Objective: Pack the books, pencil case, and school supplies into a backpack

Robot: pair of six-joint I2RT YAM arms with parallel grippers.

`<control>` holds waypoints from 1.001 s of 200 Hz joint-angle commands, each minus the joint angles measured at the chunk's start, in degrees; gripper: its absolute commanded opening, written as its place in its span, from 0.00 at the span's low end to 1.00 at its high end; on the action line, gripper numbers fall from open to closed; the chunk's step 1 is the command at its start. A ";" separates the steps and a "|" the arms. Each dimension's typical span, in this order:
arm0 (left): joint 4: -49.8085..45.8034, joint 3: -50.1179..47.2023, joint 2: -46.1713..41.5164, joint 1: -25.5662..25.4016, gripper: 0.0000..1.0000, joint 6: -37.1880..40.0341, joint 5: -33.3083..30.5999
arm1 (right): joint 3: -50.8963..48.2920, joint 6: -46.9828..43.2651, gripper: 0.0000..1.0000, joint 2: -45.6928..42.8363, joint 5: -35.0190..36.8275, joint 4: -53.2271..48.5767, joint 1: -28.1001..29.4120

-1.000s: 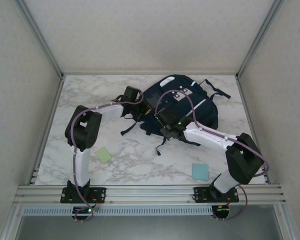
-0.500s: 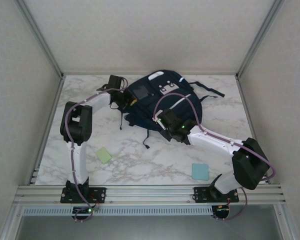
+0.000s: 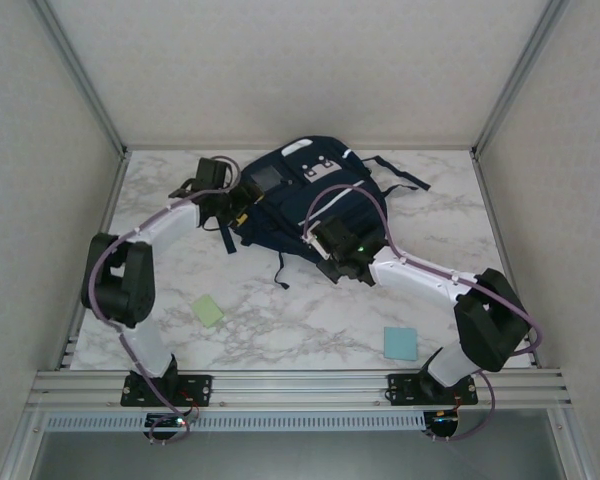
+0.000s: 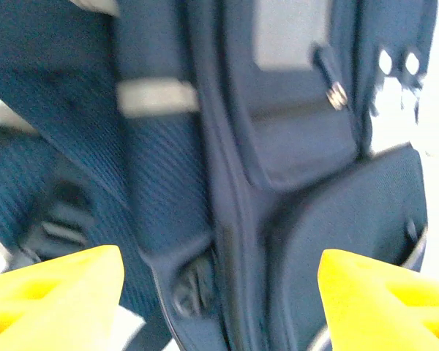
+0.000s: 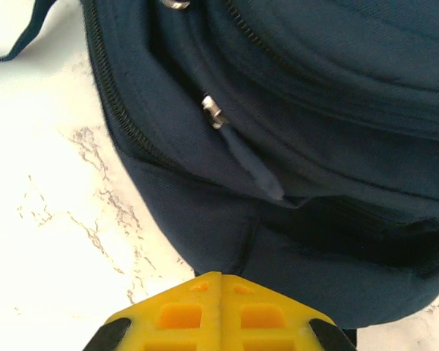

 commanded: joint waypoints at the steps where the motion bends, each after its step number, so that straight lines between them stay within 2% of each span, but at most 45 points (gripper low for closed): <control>1: -0.24 -2.38 -3.72 -2.64 0.71 1.76 -2.56 | 3.85 7.08 0.00 0.60 -0.16 -3.35 -0.72; 18: -0.54 -2.46 -3.97 -4.76 0.71 1.75 -2.23 | 3.53 12.03 0.05 -0.34 -1.50 -2.63 -0.83; 44: 2.99 -2.96 -3.01 -7.65 0.71 -2.52 -0.06 | 2.99 19.72 0.36 -1.62 -1.95 -1.38 -1.00; 63: 4.88 -3.23 -1.97 -10.31 0.71 -5.44 -1.39 | 2.60 24.95 0.49 -2.58 -0.11 -0.64 -1.25; 83: 7.17 -4.39 -0.67 -12.62 0.71 -8.59 -2.54 | 2.20 29.40 0.60 -3.73 2.63 -0.42 -1.72; 106: 10.17 -5.01 1.79 -14.34 0.71 -11.49 -2.22 | 1.30 34.59 0.82 -5.92 2.91 -0.46 -3.07; 132: 10.55 -3.52 5.48 -15.55 0.70 -12.29 -1.79 | 0.34 36.50 0.97 -8.01 1.86 -0.37 -3.13; 152: 10.48 -1.88 7.88 -15.61 0.68 -12.30 -2.12 | -0.79 37.09 0.98 -9.70 1.69 0.33 -5.01; 164: 10.07 -0.47 9.06 -15.53 0.61 -12.03 -2.59 | -1.59 37.34 0.99 -10.59 1.62 0.89 -5.26; 181: 9.69 1.52 10.31 -15.45 0.36 -11.76 -2.94 | -2.56 37.71 0.99 -11.34 1.69 1.12 -5.50; 200: 9.80 2.94 10.33 -15.35 0.15 -11.51 -2.85 | -3.41 37.68 0.99 -11.48 0.57 1.12 -5.67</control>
